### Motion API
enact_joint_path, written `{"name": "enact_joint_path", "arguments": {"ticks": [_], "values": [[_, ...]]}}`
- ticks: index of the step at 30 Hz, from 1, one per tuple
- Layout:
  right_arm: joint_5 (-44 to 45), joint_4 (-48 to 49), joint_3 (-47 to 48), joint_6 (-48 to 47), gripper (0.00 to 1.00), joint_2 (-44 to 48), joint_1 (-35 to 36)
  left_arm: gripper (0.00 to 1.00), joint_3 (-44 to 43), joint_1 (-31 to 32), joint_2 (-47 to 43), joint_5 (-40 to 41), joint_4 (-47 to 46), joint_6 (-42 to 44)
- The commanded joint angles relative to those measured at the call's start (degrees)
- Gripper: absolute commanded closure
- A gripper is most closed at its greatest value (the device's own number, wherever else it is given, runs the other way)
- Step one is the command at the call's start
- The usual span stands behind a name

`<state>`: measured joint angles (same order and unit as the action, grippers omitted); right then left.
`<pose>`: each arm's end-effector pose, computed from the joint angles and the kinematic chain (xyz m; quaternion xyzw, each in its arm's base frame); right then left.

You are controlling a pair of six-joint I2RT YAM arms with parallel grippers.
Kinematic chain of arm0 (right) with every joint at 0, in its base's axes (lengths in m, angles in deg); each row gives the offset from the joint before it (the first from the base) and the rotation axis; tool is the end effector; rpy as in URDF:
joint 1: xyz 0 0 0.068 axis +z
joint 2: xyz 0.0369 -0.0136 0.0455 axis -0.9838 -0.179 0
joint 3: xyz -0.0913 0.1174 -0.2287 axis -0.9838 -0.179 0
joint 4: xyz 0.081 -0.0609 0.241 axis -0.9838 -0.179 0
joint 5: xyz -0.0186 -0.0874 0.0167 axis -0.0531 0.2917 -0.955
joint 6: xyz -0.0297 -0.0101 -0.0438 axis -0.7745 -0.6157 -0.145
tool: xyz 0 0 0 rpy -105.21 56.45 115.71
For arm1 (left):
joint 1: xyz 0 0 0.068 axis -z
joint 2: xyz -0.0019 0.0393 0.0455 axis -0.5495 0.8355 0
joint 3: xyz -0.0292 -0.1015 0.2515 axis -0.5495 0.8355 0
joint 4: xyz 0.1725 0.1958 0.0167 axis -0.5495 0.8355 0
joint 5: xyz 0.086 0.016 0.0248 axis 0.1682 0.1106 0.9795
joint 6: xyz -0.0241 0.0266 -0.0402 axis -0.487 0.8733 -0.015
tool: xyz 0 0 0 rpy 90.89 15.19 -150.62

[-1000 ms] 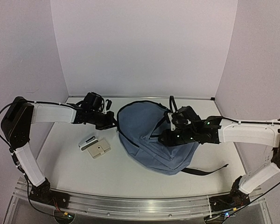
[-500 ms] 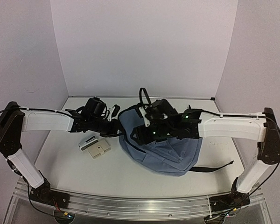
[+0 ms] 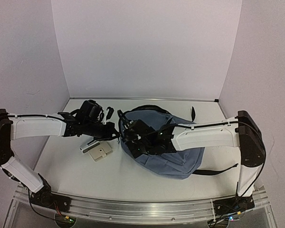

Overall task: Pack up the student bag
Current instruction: Zip the student bag at the center of the board.

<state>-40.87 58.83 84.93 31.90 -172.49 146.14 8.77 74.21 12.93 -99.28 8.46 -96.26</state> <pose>0.1867 0.3980 0.2161 -0.3424 0.8491 0.1178 0.3846 0.2359 -0.2152 0.2267 0.1101 0.9009 -0.3299 0.2594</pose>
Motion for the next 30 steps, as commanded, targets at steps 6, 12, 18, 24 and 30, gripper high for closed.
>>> {"name": "enact_joint_path", "arguments": {"ticks": [6, 12, 18, 24, 30], "values": [[12.1, 4.7, -2.2, -1.2, 1.0, 1.9, 3.5, 1.0, -1.0, -3.7, -1.7, 3.1, -0.1, 0.8], [7.2, 5.6, -9.9, 1.0, 1.0, 8.2, 4.0, 1.0, -2.2, -7.0, -1.6, 1.3, -0.5, 3.4], [1.7, 4.5, -18.6, 4.0, 1.0, 16.6, 4.0, 1.0, -3.9, -10.9, 0.5, 1.2, -0.7, 5.1], [-4.9, 3.2, -25.5, 5.3, 1.0, 23.5, 4.0, 1.0, -6.5, -13.8, 4.2, 0.5, -2.7, 6.0], [-5.8, 2.8, -25.1, 7.5, 1.0, 23.7, 4.0, 1.0, -5.8, -14.1, 4.9, -11.3, -7.9, 7.8]]}}
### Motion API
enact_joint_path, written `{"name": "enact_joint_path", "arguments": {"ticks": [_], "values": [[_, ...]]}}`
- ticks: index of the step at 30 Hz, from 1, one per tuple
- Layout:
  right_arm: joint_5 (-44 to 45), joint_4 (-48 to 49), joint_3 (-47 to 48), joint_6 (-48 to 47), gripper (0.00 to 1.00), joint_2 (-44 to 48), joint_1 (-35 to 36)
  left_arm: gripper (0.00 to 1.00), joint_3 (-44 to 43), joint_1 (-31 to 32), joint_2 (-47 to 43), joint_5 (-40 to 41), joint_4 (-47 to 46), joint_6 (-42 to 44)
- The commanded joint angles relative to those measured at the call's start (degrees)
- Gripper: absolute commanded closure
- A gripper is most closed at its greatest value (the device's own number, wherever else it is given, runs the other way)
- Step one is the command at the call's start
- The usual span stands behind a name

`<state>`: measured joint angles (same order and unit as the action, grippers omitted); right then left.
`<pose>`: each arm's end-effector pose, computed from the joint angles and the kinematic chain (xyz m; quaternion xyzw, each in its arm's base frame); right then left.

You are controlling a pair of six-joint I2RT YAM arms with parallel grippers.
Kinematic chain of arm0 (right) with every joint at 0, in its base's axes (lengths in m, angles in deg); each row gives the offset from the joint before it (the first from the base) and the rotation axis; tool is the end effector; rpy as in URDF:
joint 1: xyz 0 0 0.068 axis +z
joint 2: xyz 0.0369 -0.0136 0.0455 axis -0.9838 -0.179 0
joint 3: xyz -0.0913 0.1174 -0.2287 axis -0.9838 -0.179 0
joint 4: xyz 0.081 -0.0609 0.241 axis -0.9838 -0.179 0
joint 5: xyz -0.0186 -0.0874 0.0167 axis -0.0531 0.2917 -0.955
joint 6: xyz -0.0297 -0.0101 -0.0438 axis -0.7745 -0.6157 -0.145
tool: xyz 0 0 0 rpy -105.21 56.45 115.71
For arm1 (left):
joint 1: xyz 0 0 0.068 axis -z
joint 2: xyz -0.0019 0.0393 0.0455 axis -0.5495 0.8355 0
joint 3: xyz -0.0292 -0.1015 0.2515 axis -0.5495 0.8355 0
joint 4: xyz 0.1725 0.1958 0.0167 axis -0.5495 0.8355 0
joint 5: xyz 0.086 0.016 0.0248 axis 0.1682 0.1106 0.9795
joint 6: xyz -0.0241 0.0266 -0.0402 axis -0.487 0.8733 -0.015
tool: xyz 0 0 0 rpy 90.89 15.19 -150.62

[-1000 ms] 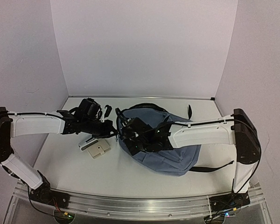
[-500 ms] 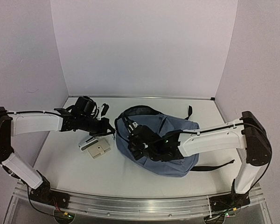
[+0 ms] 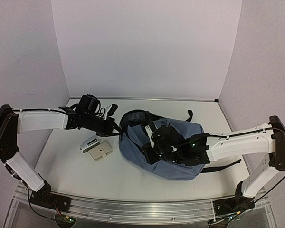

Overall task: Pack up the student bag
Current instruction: Zip the student bag at the center of the board.

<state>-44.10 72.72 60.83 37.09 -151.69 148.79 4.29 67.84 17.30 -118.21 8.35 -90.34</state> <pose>0.1364 0.3285 0.2368 -0.3077 0.8263 0.2255 0.4143 0.2663 -0.2063 0.2314 0.1710 0.8663 -0.4208 0.2077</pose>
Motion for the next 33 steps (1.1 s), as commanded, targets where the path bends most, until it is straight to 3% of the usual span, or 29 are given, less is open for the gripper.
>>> {"name": "enact_joint_path", "arguments": {"ticks": [1, 3, 5, 11, 15, 18, 33], "values": [[-2.2, -11.0, 0.1, 2.8, 1.0, 2.4, 1.4, 1.0, -0.5, -7.7, 0.2, 5.3, -8.8, 1.9], [-1.3, -10.8, 2.4, 3.7, 0.94, 1.4, 1.4, 1.0, 1.4, -7.7, -0.5, 1.1, -9.7, 1.6], [-0.2, -10.7, 5.1, 4.8, 0.75, -0.2, 1.4, 1.0, 3.9, -7.6, -2.0, -0.6, -9.8, 0.9], [-0.1, -10.7, 13.9, 6.2, 0.35, -6.3, 1.4, 1.0, 11.7, -7.6, -7.6, 2.3, -9.6, -3.6], [-1.5, -10.7, 18.4, 3.1, 0.22, -11.6, 1.4, 1.0, 14.9, -7.6, -9.9, 2.2, -11.7, -5.8], [-0.2, -10.8, 22.4, 0.3, 0.21, -15.5, 1.7, 1.0, 15.2, -7.6, -10.7, 3.4, -11.5, -5.7], [13.6, -11.2, 35.5, -7.4, 0.43, -30.2, 3.1, 1.0, 12.9, -7.6, -10.0, 2.0, -10.3, -5.2]]}}
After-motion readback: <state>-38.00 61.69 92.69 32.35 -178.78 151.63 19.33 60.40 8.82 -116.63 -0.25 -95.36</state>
